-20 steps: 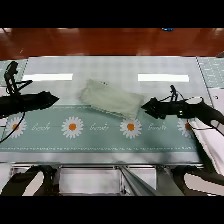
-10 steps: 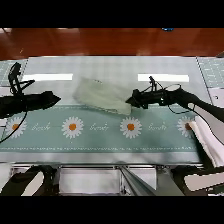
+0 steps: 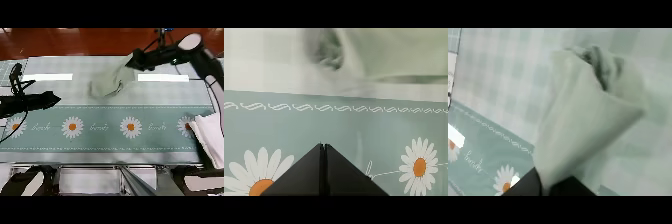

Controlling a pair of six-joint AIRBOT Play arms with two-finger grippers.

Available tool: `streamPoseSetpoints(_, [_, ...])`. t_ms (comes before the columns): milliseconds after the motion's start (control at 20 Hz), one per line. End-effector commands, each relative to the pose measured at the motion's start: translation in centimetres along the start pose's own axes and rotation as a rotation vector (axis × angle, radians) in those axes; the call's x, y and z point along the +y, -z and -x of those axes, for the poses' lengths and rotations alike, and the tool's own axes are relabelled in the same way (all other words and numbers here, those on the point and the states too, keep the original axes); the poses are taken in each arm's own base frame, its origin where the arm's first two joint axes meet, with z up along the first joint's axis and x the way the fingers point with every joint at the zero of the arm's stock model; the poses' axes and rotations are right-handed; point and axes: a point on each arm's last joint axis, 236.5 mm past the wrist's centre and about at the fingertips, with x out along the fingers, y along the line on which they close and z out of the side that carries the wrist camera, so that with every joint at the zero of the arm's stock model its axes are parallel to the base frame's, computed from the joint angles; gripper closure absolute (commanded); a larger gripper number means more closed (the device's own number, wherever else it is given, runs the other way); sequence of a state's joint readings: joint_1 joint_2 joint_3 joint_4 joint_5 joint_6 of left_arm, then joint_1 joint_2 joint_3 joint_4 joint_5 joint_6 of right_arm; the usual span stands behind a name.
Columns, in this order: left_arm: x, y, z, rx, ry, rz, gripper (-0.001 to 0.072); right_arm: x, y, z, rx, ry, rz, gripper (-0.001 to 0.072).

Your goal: Fold the shirts.

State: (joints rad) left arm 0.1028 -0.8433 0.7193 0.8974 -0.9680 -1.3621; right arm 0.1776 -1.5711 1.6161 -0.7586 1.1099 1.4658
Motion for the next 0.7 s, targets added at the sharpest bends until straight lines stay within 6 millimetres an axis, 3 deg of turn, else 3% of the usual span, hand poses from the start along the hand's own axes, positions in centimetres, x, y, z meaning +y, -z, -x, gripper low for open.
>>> streamPoseSetpoints(0, [0.1,-0.1,0.0,-0.003,-0.002,0.004,0.0685,1.1,-2.4,7.0,-0.057,0.101,0.062,0.0687])
streamPoseSetpoints(150, [0.1,0.0,0.0,0.0,-0.001,0.003,0.0685,0.6,-3.5,13.7,-0.15,0.145,0.034,0.0688])
streamPoseSetpoints(300, [0.0,-1.0,0.0,-0.043,0.002,0.012,0.0685,-2.2,-3.9,20.8,-0.248,0.213,-0.059,0.0689])
streamPoseSetpoints(500, [-1.0,-2.0,0.1,-0.082,0.047,0.05,0.0685,-5.6,-0.9,27.9,-0.26,0.311,-0.17,0.069])
streamPoseSetpoints(650, [-1.3,-2.2,0.1,-0.091,0.06,0.06,0.0685,-8.6,2.6,32.8,-0.255,0.463,-0.259,0.069])
